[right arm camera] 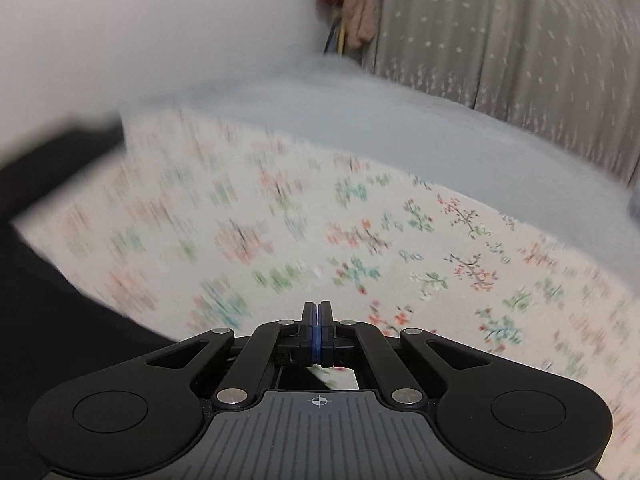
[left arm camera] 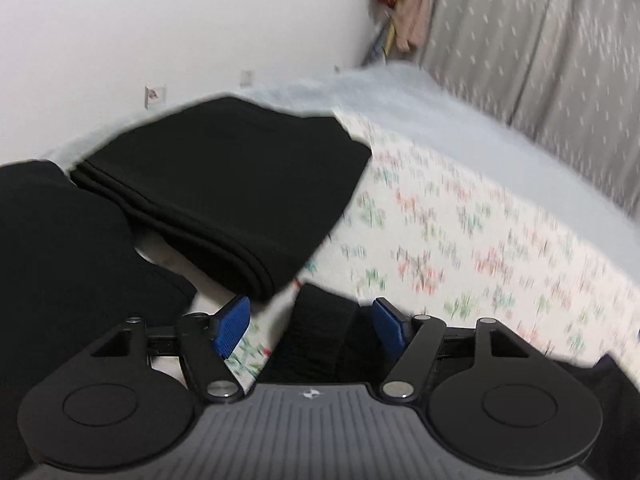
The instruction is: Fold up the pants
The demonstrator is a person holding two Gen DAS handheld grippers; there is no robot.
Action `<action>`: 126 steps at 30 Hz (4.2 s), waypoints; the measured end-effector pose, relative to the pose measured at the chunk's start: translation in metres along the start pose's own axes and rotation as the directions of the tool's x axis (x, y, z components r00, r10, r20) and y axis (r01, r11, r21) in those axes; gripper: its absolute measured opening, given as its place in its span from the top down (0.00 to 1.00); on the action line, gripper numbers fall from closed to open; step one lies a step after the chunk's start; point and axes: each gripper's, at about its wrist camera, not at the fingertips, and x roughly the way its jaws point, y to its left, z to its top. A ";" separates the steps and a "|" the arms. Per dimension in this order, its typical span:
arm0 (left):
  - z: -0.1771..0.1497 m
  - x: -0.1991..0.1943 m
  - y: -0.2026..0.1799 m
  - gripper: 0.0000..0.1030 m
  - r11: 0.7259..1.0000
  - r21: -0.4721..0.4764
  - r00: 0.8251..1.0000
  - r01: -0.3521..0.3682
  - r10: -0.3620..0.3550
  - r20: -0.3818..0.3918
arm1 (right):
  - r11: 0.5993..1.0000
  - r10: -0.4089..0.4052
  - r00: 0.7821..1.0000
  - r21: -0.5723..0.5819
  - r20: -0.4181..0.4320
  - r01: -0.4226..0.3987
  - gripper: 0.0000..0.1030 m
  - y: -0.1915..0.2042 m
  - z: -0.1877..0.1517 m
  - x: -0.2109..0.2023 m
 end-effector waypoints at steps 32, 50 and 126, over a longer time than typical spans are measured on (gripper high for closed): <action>-0.012 -0.044 0.052 0.07 0.981 -0.188 0.999 0.045 -0.046 -0.002 | 0.990 0.001 0.955 -0.134 -0.298 -0.043 0.61 0.131 -0.158 -0.142; -0.072 -0.029 0.026 0.54 0.959 -0.259 0.971 0.116 -0.164 -0.173 | 0.998 -0.039 0.982 -0.048 -0.182 0.031 0.55 0.150 -0.182 -0.150; -0.186 -0.094 -0.228 0.33 0.789 0.478 0.913 0.386 -0.252 -0.321 | 0.404 -0.468 0.862 0.820 -0.196 0.406 0.99 -0.242 -0.329 -0.395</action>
